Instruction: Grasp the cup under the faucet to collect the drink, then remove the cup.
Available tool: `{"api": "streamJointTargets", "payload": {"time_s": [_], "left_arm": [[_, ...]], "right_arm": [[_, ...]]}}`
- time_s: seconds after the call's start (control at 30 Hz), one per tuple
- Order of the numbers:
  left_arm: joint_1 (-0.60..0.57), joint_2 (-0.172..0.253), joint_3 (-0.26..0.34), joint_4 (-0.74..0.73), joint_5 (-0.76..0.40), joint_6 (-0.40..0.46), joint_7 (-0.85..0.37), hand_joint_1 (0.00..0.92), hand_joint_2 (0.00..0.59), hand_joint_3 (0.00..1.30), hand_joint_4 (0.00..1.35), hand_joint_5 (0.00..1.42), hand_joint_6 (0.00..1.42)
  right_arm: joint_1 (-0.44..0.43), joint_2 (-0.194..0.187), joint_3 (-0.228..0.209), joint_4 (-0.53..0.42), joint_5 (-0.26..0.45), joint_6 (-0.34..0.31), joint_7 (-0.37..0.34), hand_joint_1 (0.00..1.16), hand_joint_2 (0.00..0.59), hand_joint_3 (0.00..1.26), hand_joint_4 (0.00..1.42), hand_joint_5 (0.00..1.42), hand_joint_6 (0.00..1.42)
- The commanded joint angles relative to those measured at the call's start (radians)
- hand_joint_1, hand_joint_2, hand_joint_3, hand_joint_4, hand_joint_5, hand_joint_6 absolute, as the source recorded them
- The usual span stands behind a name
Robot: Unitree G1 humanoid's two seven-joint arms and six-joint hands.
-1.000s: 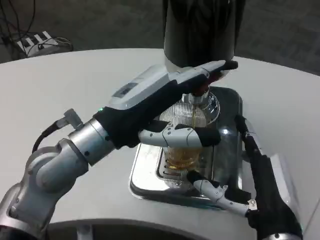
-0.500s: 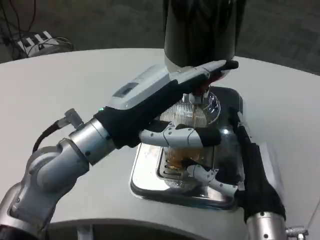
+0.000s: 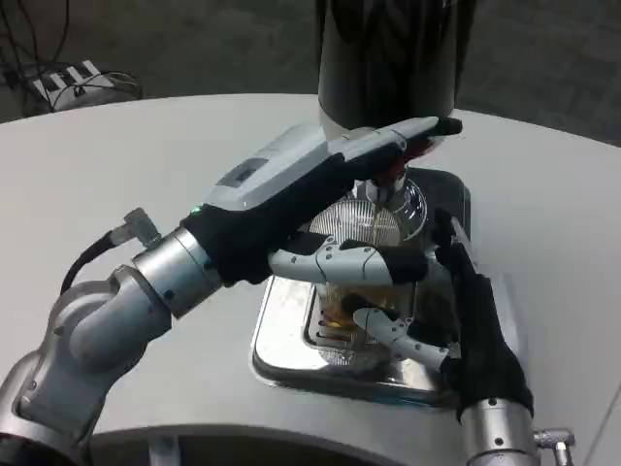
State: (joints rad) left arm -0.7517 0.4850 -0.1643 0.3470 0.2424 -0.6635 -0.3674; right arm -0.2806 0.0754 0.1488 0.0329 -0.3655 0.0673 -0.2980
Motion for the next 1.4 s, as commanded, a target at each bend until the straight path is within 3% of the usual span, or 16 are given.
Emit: {"api": "streamJointTargets", "payload": {"time_s": [0.03,0.6,1.4], "left_arm": [[0.019,0.015,-0.025,0.024,0.035,0.011,-0.026,0.0,0.08,0.12,0.08,0.16,0.09],[0.015,0.016,-0.026,0.033,0.034,0.007,-0.021,0.0,0.078,0.12,0.09,0.17,0.1],[0.005,0.018,-0.028,0.051,0.032,0.0,-0.024,0.0,0.078,0.12,0.09,0.17,0.1]], "right_arm": [[-0.023,0.023,0.006,0.021,0.009,-0.027,-0.017,0.89,0.154,0.07,0.09,0.09,0.18],[-0.115,0.041,0.003,0.11,0.03,-0.05,-0.026,0.89,0.174,0.08,0.1,0.1,0.19],[-0.152,0.054,0.01,0.195,0.034,-0.08,-0.043,0.86,0.169,0.1,0.12,0.12,0.21]]}}
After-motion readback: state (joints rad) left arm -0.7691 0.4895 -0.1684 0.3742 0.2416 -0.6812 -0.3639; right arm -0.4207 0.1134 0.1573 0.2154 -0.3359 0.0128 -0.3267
